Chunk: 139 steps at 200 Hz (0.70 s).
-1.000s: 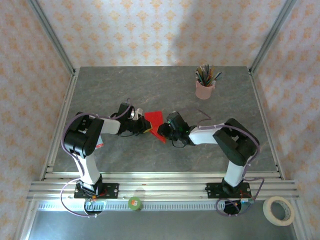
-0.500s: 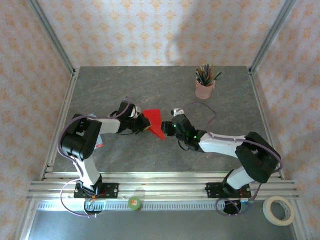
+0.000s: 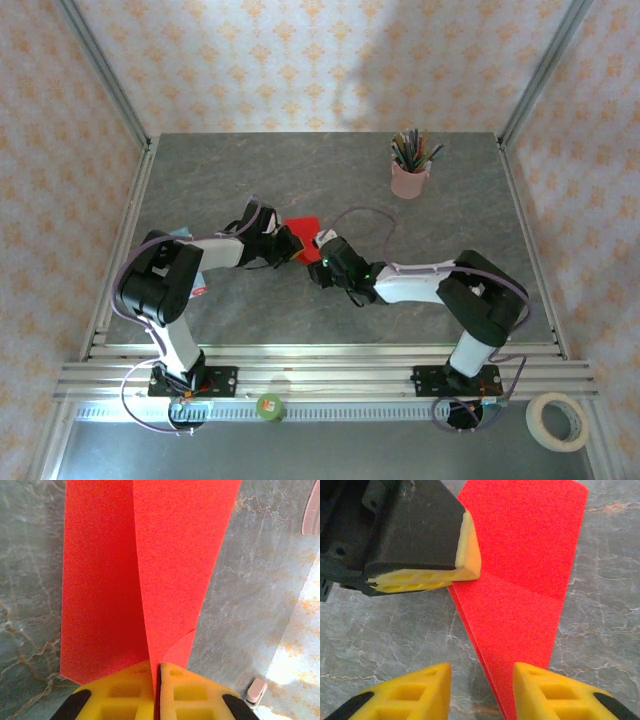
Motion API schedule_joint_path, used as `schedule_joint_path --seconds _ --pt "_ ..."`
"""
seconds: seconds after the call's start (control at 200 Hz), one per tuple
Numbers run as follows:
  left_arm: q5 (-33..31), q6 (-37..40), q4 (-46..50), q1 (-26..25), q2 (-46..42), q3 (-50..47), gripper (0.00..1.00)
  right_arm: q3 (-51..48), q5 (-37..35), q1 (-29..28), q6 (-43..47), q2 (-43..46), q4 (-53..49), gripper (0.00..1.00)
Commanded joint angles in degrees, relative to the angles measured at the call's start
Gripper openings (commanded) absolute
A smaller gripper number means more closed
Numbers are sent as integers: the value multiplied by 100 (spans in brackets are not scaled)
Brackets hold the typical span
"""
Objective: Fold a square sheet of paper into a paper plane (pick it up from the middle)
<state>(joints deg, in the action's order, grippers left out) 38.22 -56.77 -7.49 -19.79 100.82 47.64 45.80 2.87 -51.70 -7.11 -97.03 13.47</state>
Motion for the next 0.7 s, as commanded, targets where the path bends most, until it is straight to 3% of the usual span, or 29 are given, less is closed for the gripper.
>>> schedule_joint_path --seconds 0.0,0.691 --pt "-123 -88 145 -42 -174 107 11 200 -6 -15 159 -195 -133 36" --pt "-34 -132 195 -83 -147 149 12 464 -348 -18 229 -721 -253 36"
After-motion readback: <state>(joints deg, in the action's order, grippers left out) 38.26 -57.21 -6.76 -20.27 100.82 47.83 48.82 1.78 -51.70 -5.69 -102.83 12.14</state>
